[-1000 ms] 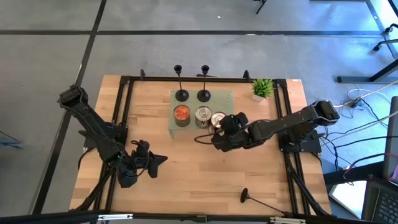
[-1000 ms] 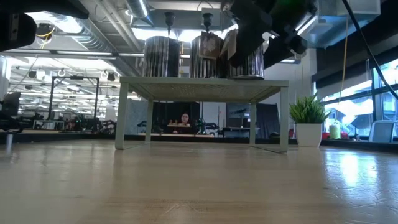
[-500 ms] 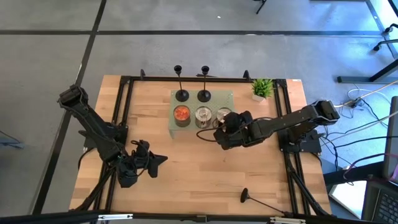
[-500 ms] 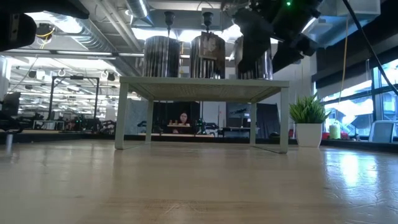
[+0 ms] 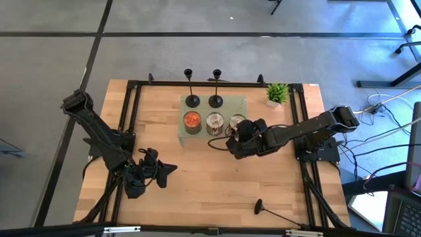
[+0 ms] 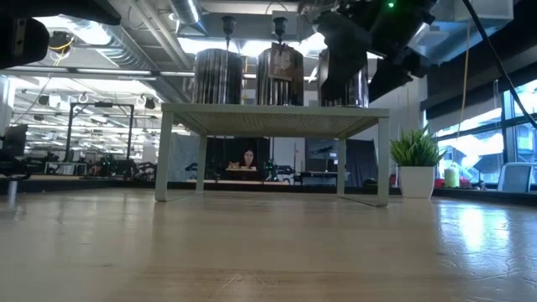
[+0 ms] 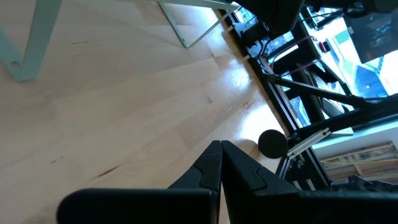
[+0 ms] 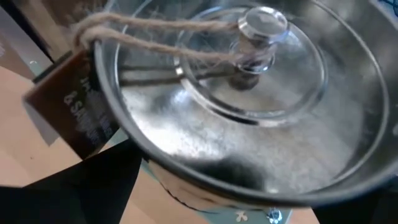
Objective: Pick & Place candle stick holders
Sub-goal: Put the brown scented candle on the shelf aligned with the other brown scented candle
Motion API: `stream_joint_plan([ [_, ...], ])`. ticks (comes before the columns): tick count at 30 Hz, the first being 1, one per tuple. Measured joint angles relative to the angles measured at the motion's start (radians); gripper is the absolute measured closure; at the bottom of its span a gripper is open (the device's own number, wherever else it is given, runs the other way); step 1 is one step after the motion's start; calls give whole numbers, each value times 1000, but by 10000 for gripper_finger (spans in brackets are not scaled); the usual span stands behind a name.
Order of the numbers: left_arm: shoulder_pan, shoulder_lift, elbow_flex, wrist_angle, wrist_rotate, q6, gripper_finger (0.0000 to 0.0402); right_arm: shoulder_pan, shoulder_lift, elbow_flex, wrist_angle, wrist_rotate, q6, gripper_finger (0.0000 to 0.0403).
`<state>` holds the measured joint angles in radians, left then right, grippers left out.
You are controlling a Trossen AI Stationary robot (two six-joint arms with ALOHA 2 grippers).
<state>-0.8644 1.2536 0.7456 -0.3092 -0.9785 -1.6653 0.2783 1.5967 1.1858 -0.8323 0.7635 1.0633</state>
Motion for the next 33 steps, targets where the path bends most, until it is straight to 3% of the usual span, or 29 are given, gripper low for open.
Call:
stream_joint_plan([
  [33, 0, 0, 0, 18, -16, 3, 400, 5, 0, 0, -2, -27, 9, 3],
])
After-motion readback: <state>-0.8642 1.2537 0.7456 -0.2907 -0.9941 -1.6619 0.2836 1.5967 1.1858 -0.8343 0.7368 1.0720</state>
